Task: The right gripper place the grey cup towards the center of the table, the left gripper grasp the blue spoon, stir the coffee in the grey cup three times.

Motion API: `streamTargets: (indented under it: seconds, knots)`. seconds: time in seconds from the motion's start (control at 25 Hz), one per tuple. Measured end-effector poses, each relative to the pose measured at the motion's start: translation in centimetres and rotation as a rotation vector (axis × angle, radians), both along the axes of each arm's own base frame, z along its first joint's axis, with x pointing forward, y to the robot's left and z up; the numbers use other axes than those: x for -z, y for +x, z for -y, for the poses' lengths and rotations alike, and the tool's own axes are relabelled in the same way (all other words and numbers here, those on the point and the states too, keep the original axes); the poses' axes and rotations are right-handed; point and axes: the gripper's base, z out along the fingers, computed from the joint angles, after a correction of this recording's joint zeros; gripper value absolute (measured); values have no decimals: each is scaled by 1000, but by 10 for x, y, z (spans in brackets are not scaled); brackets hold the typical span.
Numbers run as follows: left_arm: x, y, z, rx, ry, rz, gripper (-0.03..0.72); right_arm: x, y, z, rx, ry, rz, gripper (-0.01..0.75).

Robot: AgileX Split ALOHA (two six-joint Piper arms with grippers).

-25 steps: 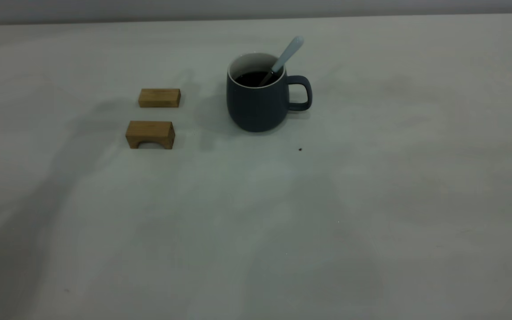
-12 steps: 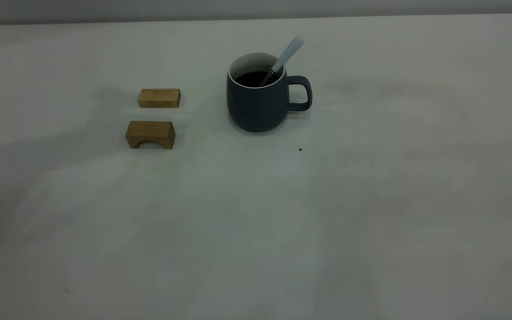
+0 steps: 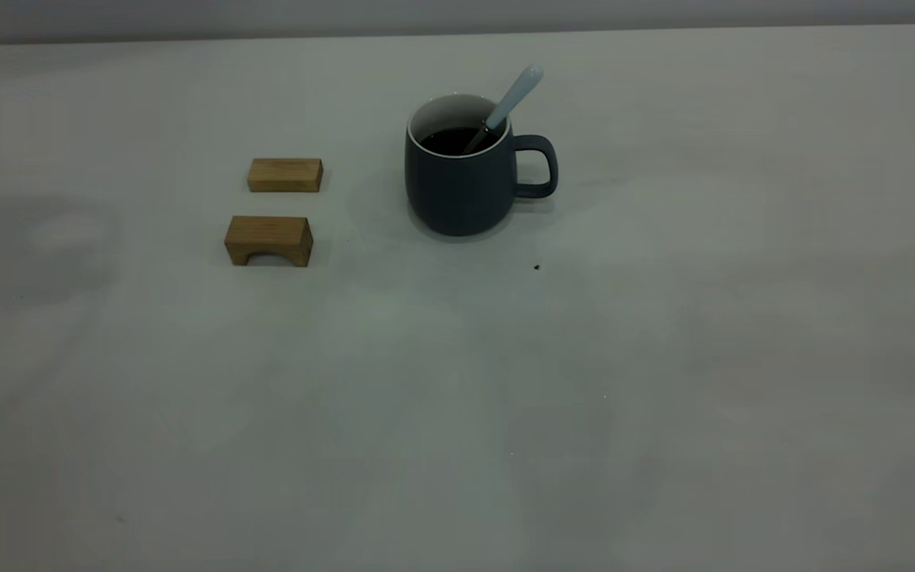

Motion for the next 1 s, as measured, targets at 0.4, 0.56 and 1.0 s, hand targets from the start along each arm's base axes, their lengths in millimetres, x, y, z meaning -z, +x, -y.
streamTargets:
  seconds: [0.4, 0.56, 1.0]
  knots:
    - [-11, -149, 12, 82, 112, 126, 483, 0, 0, 0, 0, 0, 0, 510]
    - [5, -211, 18, 83, 132, 204, 483, 0, 0, 0, 0, 0, 0, 510]
    - [90, -290, 24, 60, 173, 292, 483, 0, 0, 0, 0, 0, 0, 510]
